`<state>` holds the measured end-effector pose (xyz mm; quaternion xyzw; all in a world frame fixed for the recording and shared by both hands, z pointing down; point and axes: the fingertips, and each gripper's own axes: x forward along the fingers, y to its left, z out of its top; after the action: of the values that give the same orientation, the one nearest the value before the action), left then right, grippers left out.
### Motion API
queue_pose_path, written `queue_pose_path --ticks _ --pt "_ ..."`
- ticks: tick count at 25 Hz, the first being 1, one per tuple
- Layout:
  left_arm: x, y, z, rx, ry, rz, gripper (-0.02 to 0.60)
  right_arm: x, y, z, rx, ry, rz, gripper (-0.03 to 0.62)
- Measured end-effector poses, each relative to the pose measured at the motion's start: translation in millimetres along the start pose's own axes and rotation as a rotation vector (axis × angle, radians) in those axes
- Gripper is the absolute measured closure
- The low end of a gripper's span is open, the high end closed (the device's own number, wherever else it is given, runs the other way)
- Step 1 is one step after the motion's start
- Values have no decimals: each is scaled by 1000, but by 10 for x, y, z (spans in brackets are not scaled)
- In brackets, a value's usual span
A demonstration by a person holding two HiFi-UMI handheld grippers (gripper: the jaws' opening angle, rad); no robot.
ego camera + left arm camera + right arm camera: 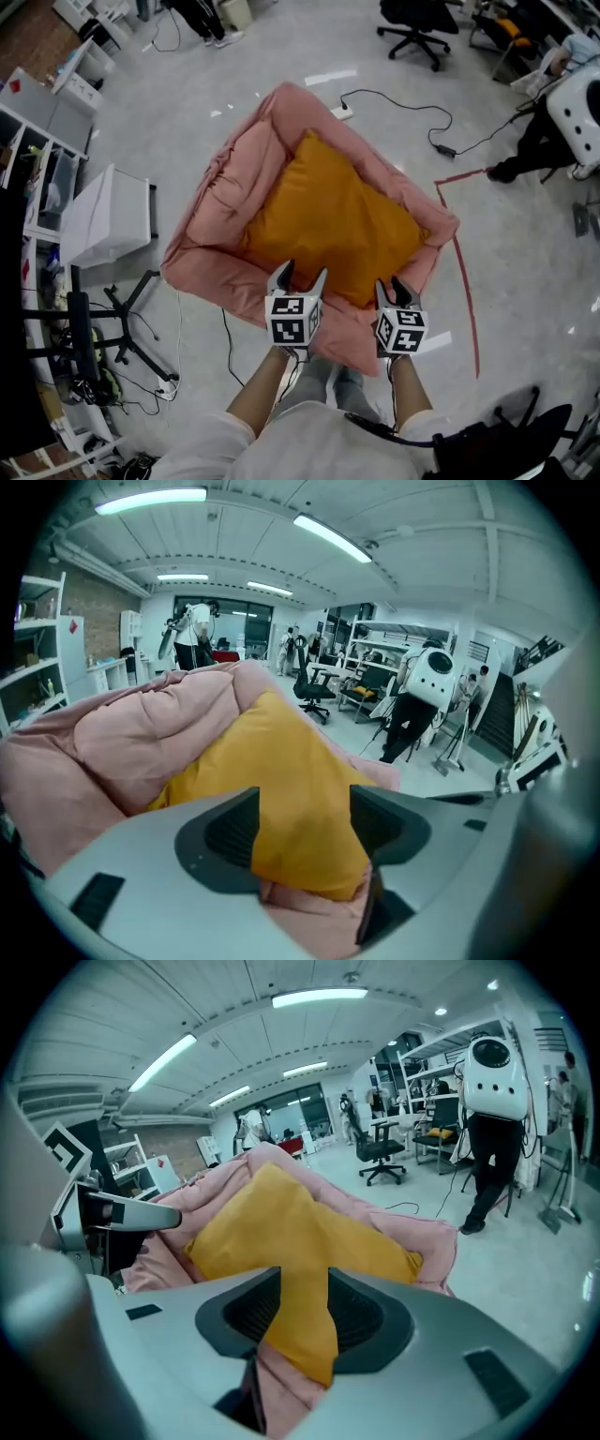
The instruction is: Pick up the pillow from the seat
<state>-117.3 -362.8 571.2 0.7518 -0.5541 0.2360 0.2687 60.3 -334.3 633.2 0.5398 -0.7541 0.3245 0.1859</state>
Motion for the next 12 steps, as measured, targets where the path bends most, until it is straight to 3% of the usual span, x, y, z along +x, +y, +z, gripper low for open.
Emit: queue_pose_path --ticks 4,12 --pt "283 244 -12 35 17 90 259 307 -69 -96 6 31 -14 413" --pt "851 541 -171 -66 115 151 222 904 -232 -323 26 90 -32 351"
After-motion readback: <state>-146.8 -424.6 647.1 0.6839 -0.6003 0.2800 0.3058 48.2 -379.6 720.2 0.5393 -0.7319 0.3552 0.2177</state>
